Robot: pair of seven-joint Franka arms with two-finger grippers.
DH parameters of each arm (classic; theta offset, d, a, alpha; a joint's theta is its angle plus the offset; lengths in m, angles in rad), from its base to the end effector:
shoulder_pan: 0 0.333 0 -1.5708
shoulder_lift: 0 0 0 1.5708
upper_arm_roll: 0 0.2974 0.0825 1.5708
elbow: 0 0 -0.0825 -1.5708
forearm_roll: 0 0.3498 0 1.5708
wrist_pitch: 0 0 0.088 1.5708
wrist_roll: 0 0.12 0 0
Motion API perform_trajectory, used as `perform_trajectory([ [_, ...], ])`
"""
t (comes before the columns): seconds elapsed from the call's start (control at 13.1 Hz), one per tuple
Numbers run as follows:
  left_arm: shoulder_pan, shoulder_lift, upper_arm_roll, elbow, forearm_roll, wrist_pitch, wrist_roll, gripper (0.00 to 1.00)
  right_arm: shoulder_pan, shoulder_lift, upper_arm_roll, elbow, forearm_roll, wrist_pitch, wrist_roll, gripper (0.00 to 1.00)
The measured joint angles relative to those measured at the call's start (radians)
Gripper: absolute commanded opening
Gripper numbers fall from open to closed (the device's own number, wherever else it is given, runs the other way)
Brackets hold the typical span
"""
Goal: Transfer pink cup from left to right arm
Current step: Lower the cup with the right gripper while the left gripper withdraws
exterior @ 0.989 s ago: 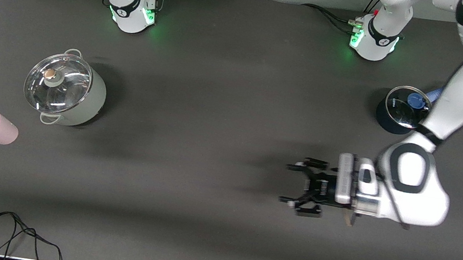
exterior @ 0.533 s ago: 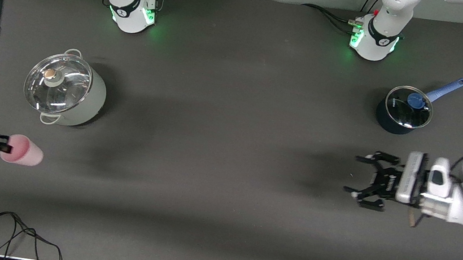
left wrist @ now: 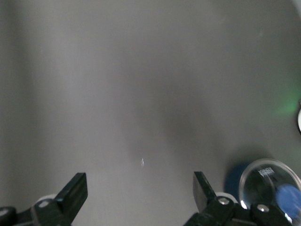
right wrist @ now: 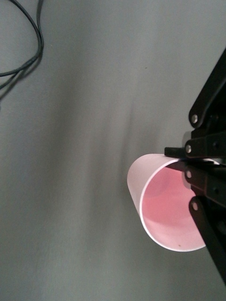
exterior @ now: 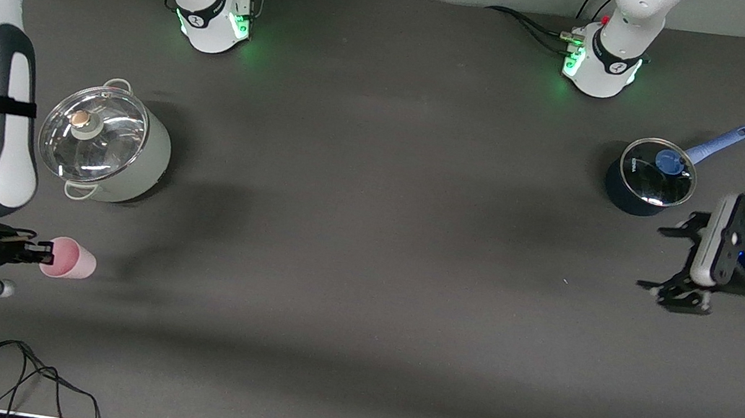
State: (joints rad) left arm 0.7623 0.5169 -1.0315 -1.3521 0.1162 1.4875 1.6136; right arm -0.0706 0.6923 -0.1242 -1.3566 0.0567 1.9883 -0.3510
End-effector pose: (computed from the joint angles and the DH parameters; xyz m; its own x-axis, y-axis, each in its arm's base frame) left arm 0.5932 -0.0274 0.4997 -0.2418 -0.9153 0.3220 -0.9477 0.2940 0.1240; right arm 0.6735 -0.1116 0.2989 0.9857 0.1567 -0.0618 0.1575 -0.9875 0.0079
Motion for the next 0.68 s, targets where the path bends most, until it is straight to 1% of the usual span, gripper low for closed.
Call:
perform_trajectory([
  [0.15,-0.001,-0.076,0.003,-0.002,0.04,-0.009,-0.083,1.0,-0.006,0.036,-0.001,-0.004,0.0,0.041,-0.016,0.0],
  [0.3,0.0,-0.123,0.01,-0.002,0.068,-0.009,-0.194,1.0,-0.017,0.053,-0.002,-0.004,0.0,0.054,-0.045,0.0],
  [0.46,0.001,-0.146,0.014,-0.002,0.074,-0.009,-0.351,1.0,-0.03,0.058,-0.002,-0.004,0.0,0.054,-0.059,0.0],
  [0.68,0.001,-0.152,0.015,-0.003,0.076,-0.009,-0.594,1.0,-0.032,0.077,-0.002,-0.004,0.0,0.056,-0.061,0.0],
])
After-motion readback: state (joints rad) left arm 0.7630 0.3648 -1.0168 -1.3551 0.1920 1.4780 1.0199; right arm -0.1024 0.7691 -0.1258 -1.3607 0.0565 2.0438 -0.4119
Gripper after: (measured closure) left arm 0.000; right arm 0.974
